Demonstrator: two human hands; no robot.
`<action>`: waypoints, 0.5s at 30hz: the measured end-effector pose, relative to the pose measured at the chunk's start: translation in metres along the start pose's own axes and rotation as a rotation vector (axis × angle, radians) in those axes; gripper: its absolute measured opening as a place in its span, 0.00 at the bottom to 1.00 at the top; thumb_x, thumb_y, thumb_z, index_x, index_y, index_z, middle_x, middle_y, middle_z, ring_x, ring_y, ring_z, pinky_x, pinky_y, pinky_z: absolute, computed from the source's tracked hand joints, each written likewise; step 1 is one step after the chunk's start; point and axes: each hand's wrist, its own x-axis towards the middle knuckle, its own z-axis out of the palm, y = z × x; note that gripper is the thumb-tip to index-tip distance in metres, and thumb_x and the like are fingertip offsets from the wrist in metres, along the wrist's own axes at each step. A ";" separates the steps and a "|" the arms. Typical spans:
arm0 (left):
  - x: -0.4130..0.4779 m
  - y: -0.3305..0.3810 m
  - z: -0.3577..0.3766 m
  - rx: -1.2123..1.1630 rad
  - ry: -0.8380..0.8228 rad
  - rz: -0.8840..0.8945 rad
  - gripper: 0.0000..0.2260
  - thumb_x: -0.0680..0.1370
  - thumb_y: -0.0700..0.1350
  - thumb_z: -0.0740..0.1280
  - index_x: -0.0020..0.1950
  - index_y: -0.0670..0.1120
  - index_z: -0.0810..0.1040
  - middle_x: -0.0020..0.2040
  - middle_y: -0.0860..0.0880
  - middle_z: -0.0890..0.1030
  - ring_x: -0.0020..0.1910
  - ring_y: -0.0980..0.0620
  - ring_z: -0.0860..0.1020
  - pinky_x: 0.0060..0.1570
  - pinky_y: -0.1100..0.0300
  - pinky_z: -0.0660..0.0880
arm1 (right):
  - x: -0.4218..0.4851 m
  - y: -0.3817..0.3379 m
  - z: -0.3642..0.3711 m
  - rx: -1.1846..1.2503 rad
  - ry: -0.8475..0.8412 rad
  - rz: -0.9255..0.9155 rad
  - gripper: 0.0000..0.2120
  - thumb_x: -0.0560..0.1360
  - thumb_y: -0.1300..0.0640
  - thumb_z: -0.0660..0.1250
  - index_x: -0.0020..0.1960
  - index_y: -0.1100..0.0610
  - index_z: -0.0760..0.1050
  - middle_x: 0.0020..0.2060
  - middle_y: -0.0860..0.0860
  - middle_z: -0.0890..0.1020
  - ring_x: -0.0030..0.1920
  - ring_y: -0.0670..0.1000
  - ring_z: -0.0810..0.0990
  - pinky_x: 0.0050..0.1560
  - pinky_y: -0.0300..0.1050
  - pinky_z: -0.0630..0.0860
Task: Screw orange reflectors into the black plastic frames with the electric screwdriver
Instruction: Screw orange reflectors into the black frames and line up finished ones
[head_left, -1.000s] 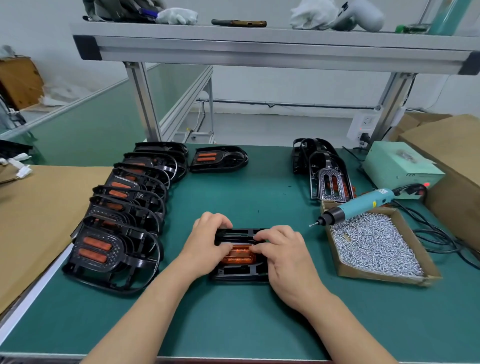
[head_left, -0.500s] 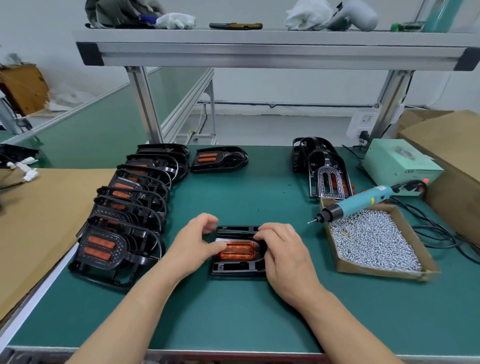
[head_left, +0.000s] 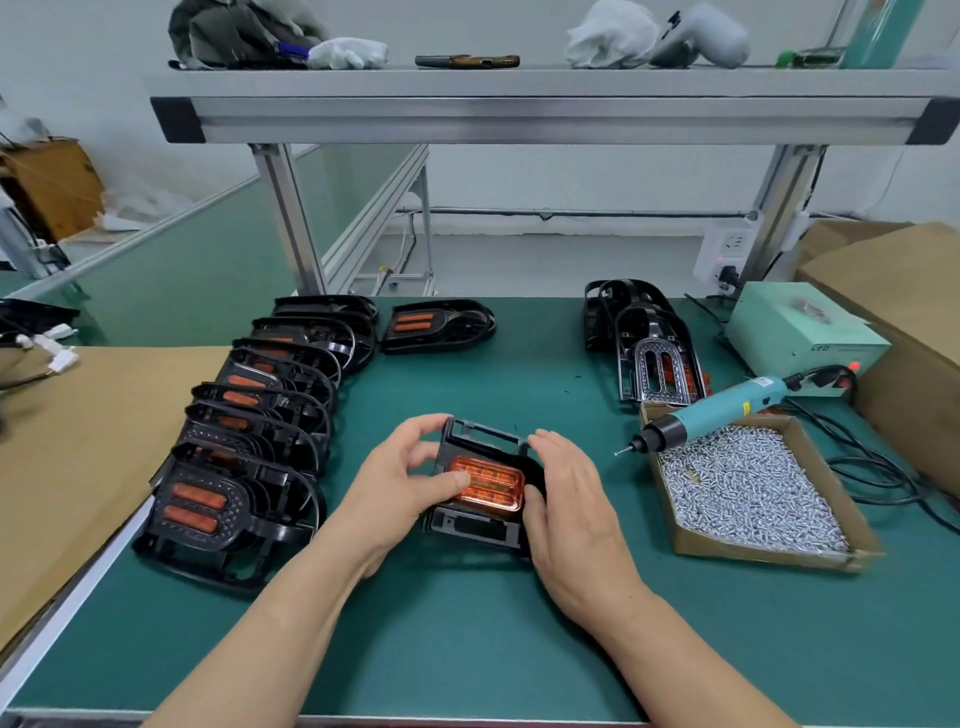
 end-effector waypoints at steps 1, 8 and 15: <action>-0.003 0.004 0.001 0.013 -0.007 0.023 0.25 0.74 0.33 0.73 0.62 0.59 0.76 0.54 0.49 0.85 0.47 0.42 0.85 0.49 0.51 0.82 | 0.001 0.001 0.000 0.003 0.043 -0.011 0.23 0.78 0.68 0.65 0.73 0.67 0.68 0.71 0.59 0.72 0.72 0.60 0.69 0.73 0.56 0.66; -0.024 0.026 0.015 0.213 0.055 0.172 0.27 0.73 0.37 0.72 0.63 0.63 0.71 0.51 0.56 0.84 0.38 0.46 0.85 0.48 0.44 0.82 | 0.002 0.002 -0.004 0.157 0.212 -0.110 0.23 0.75 0.63 0.61 0.70 0.65 0.70 0.67 0.55 0.73 0.68 0.55 0.71 0.72 0.48 0.65; -0.033 0.032 0.019 0.392 0.121 0.242 0.28 0.74 0.38 0.72 0.60 0.67 0.68 0.50 0.61 0.83 0.32 0.47 0.83 0.43 0.48 0.81 | 0.004 0.002 -0.002 0.179 0.277 -0.121 0.21 0.75 0.61 0.70 0.67 0.63 0.73 0.63 0.54 0.76 0.65 0.54 0.74 0.69 0.45 0.68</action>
